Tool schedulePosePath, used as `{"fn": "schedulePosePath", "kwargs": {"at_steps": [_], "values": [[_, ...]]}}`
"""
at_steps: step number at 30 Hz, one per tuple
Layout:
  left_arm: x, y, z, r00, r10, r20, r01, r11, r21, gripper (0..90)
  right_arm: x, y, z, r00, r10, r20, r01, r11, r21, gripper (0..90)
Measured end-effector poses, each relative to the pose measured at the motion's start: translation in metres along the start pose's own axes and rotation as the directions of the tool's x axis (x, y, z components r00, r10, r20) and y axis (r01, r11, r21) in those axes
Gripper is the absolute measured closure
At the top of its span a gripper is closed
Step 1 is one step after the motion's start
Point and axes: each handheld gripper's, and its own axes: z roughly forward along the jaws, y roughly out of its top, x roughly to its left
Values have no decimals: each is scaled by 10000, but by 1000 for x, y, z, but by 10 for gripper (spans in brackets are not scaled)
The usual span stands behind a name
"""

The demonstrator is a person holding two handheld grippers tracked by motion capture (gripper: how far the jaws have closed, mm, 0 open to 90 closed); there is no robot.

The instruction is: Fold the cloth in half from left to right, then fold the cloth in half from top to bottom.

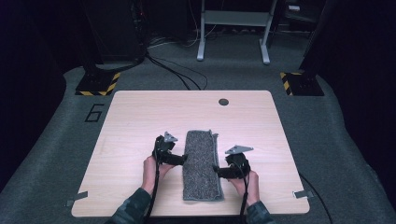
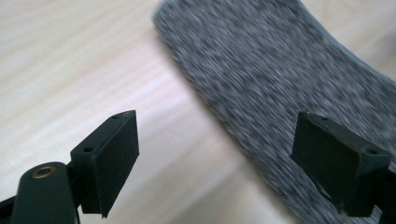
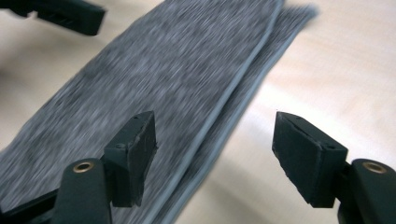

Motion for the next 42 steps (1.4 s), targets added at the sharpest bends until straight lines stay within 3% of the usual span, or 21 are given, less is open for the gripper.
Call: {"fn": "schedulePosePath", "kwargs": {"at_steps": [6,11,18,22,26,30,32,39,42], "values": [[13,18,8,9999,-70,-118,71,9999,77,149,-19,30,20,9992,360,194,-361,9993,21,313],[21,27,20,9989,-449,-119,449,9990,-11,151,-28,49,36,9978,490,447,-495,9987,106,320],[28,35,31,9986,-513,-153,516,9985,189,153,-41,63,56,9934,758,856,-780,9967,227,341],[35,40,41,9968,-784,-147,788,9966,258,161,-47,70,65,9904,1170,742,-1191,9926,241,367],[38,45,50,9965,-808,-205,816,9960,377,170,-53,76,76,9855,1495,804,-1527,9877,349,391],[38,48,59,9966,-755,-320,772,9955,554,178,-56,78,86,9826,1280,1346,-1365,9891,559,434],[39,49,62,9969,-713,-322,733,9952,650,182,-59,78,89,9779,1428,1527,-1546,9856,687,444],[38,50,69,9970,-683,-351,706,9951,698,246,-62,78,97,9804,1338,1444,-1467,9857,828,489],[37,49,71,9970,-699,-338,719,9954,637,318,-60,77,99,9835,895,1572,-1022,9920,744,545]]}}
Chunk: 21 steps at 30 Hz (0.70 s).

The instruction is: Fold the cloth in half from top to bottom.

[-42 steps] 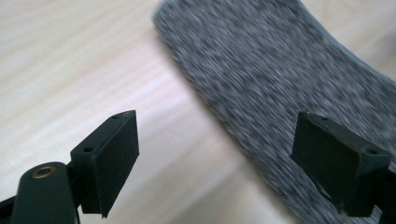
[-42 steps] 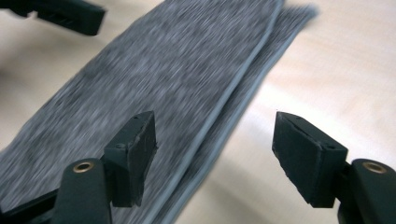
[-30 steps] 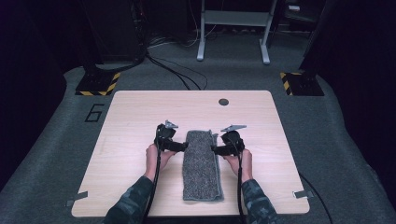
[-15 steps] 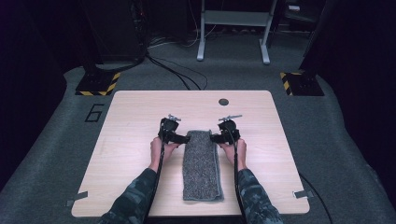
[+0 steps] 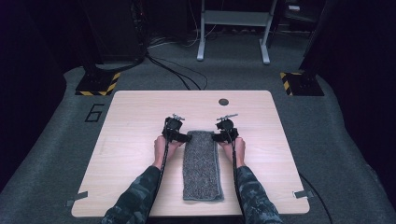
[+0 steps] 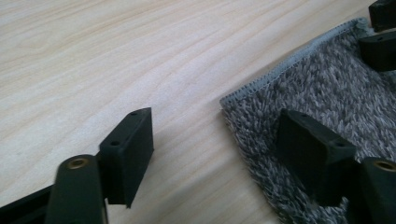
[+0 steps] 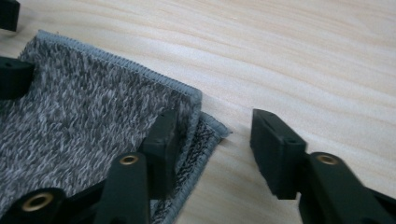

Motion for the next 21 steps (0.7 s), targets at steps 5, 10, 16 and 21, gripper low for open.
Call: {"fn": "schedulePosePath", "kwargs": {"at_steps": [5,10,16,21], "values": [[-5,-1,2,9994,329,-89,-329,9995,-8,447,4,0,0,9988,-478,-78,478,9989,15,648],[-15,-2,3,9977,651,-201,-654,9977,-161,583,5,-2,0,9977,-582,-346,579,9983,-93,756],[-18,-4,3,9972,752,-62,-753,9967,-304,765,7,-3,0,9977,-334,-588,327,9994,-122,834],[-19,-5,3,9977,681,42,-679,9972,-327,850,10,-4,-1,9988,-317,-378,310,9994,-168,846]]}}
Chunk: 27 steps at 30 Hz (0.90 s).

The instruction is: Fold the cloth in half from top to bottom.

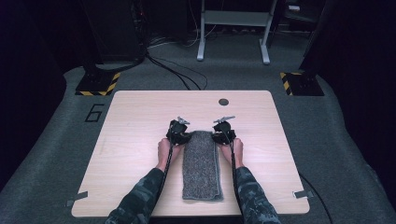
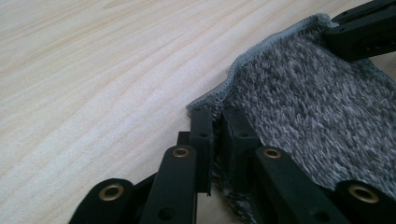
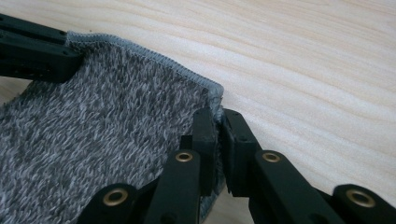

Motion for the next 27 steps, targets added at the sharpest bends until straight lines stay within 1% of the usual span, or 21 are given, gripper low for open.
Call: {"fn": "schedulePosePath", "kwargs": {"at_steps": [2,3,5,7,8,10,11,12,13,14,16,17,18,20,22,23,24,25,26,27], "values": [[0,-1,-1,10000,12,-2,-12,10000,18,856,1,-2,-1,10000,83,21,-83,10000,-46,847],[0,-1,-1,10000,-39,12,39,10000,-31,858,0,-3,-1,10000,73,5,-73,9999,-137,848],[1,-2,-2,9999,-151,47,152,9998,-120,860,0,-5,-3,9998,199,-34,-199,9996,-179,849],[1,-2,-3,9999,-129,44,130,9998,-127,861,-1,-7,-4,9998,202,-2,-202,9995,-261,849],[1,-2,-4,9998,-171,26,172,9997,-197,861,-1,-7,-6,9998,188,4,-188,9994,-305,849],[1,-2,-7,9999,-133,14,134,9996,-248,861,0,-8,-8,9999,164,17,-163,9991,-379,849],[1,-2,-8,9999,-115,6,115,9994,-313,861,-1,-8,-9,10000,35,72,-31,9986,-528,849],[1,-1,-9,9999,-121,9,121,9994,-335,862,-1,-8,-10,10000,21,41,-19,9985,-548,849],[1,-1,-11,10000,-51,21,52,9993,-367,861,0,-8,-12,9999,113,22,-112,9983,-576,849],[0,0,-12,9999,-121,-9,120,9988,-482,861,0,-7,-14,9999,118,2,-117,9977,-669,849],[0,1,-16,10000,-89,-36,87,9981,-611,861,1,-6,-19,10000,59,34,-56,9965,-830,849],[0,2,-18,10000,35,-48,-38,9980,-630,861,1,-5,-20,10000,-12,33,16,9956,-936,849],[0,3,-19,10000,-25,-81,19,9974,-724,860,1,-4,-22,9998,-164,83,172,9944,-1040,850],[-1,4,-22,9999,10,-104,-18,9965,-831,861,3,-2,-26,9998,-155,158,172,9937,-1107,849],[-1,6,-25,9999,25,-147,-38,9958,-919,860,3,-1,-28,9995,-278,162,296,9913,-1282,849],[0,7,-26,9998,96,-150,-110,9955,-942,861,3,0,-29,9997,-221,107,232,9916,-1270,849],[0,8,-28,9998,77,-156,-91,9953,-963,860,3,1,-31,9998,-186,70,194,9910,-1326,849],[0,9,-29,9998,107,-193,-127,9945,-1039,860,1,2,-33,9992,-397,82,405,9891,-1414,849],[0,10,-31,9995,142,-268,-171,9937,-1103,860,2,4,-35,9998,-205,14,204,9882,-1515,848],[0,11,-32,9995,151,-281,-183,9932,-1149,861,1,6,-38,9995,-316,27,316,9870,-1574,848]]}}
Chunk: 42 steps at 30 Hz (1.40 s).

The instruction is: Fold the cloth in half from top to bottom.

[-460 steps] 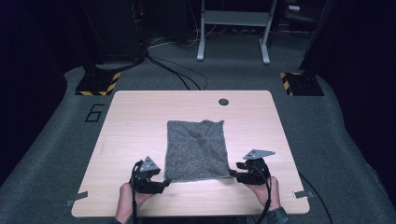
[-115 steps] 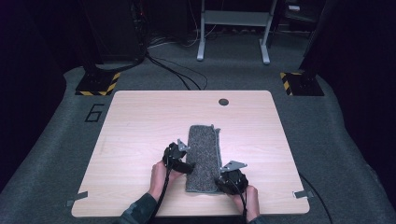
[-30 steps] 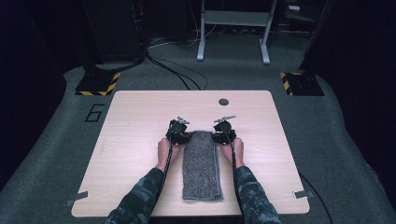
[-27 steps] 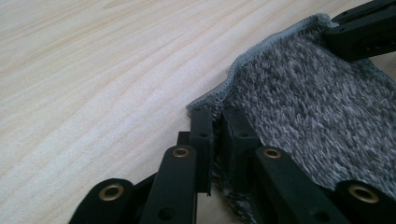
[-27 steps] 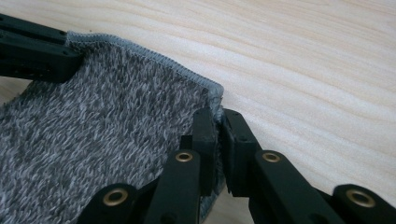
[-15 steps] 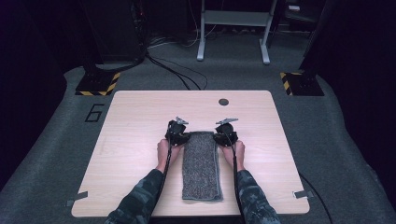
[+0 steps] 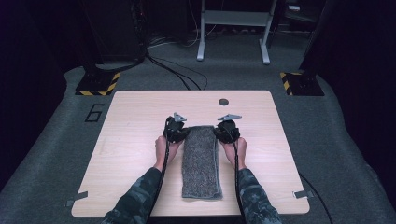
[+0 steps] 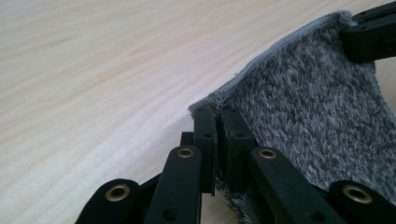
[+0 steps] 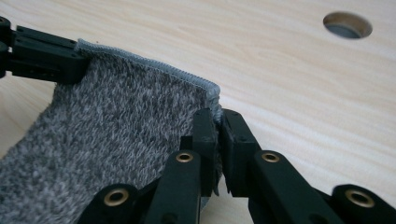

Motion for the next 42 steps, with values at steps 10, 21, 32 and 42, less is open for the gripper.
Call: {"fn": "schedulePosePath", "kwargs": {"at_steps": [10,21,32,42], "values": [[2,18,-18,9995,298,-137,-305,9983,-504,861,0,15,-13,9999,-157,5,158,9984,-544,846],[1,31,-36,9982,445,-407,-491,9918,-1183,859,1,33,-31,9988,-483,81,489,9914,-1216,845],[-13,17,-58,9963,842,-197,-863,9809,-1743,855,11,16,-56,9979,-580,-294,518,9823,-1798,844],[-23,1,-71,9932,1161,30,-1137,9772,-1793,848,24,0,-74,9936,-974,-576,847,9776,-1925,841]]}}
